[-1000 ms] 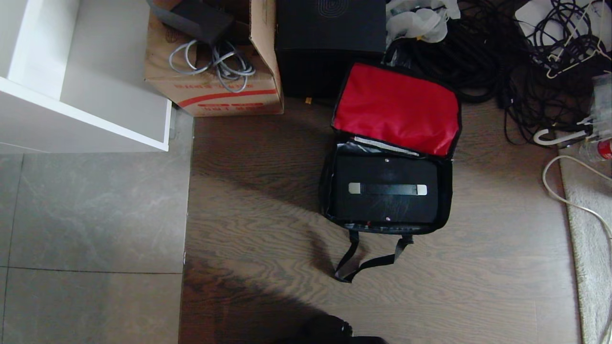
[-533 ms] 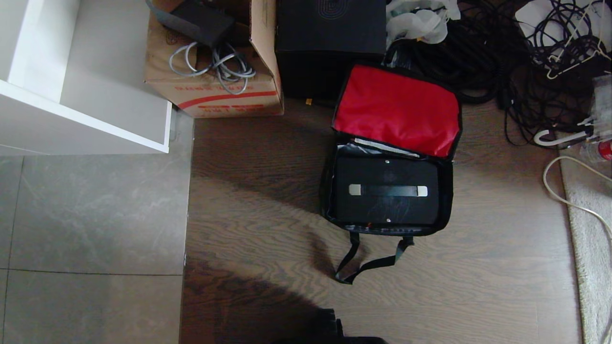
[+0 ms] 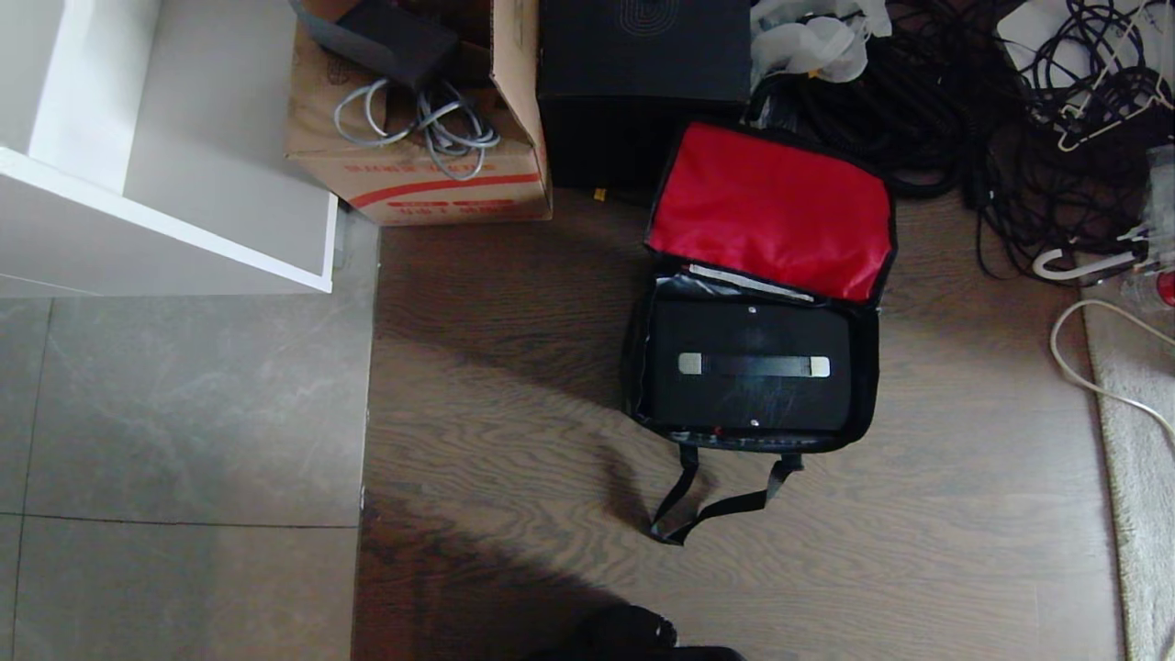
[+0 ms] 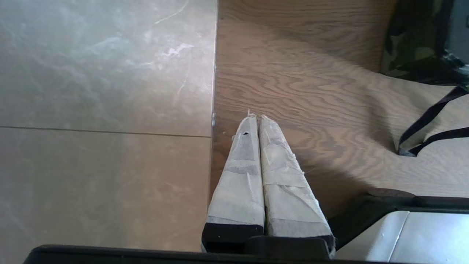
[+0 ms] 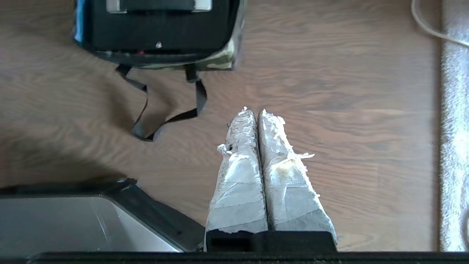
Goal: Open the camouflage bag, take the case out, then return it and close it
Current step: Grip the handle
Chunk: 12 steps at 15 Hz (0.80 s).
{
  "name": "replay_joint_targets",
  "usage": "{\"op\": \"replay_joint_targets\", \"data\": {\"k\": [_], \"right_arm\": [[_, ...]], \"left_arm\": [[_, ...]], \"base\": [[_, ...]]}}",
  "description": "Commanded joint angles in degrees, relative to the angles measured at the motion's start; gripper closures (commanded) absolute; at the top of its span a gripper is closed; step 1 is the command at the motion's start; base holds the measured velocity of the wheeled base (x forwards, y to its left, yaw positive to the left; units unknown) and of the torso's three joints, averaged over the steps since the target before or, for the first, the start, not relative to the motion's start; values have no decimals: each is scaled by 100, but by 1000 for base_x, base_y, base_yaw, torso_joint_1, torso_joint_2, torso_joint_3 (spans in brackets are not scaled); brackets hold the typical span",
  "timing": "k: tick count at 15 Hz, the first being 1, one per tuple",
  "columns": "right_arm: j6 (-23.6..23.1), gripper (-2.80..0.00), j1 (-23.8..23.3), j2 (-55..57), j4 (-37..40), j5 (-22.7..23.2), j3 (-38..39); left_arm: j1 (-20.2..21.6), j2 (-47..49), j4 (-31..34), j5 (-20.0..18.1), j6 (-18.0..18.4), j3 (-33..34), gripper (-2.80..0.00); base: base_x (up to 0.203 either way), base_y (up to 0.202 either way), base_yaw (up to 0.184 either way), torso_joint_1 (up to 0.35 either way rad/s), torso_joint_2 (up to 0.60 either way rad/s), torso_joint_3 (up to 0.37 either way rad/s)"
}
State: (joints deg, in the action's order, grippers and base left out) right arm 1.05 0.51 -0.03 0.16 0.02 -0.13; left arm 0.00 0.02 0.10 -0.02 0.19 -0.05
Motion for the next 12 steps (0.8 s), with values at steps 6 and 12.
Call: {"op": "replay_joint_targets", "data": {"k": [6,12], "right_arm": [[1,0,10,11,2,6,-3],[1,0,10,11,2,6,-3]], "left_arm": [[0,-2,-1,2,-2,-4,0],[0,-2,-1,2,-2,-4,0]], "base": [[0,104,1,3,1,2],[0,0,0,0,0,0]]}}
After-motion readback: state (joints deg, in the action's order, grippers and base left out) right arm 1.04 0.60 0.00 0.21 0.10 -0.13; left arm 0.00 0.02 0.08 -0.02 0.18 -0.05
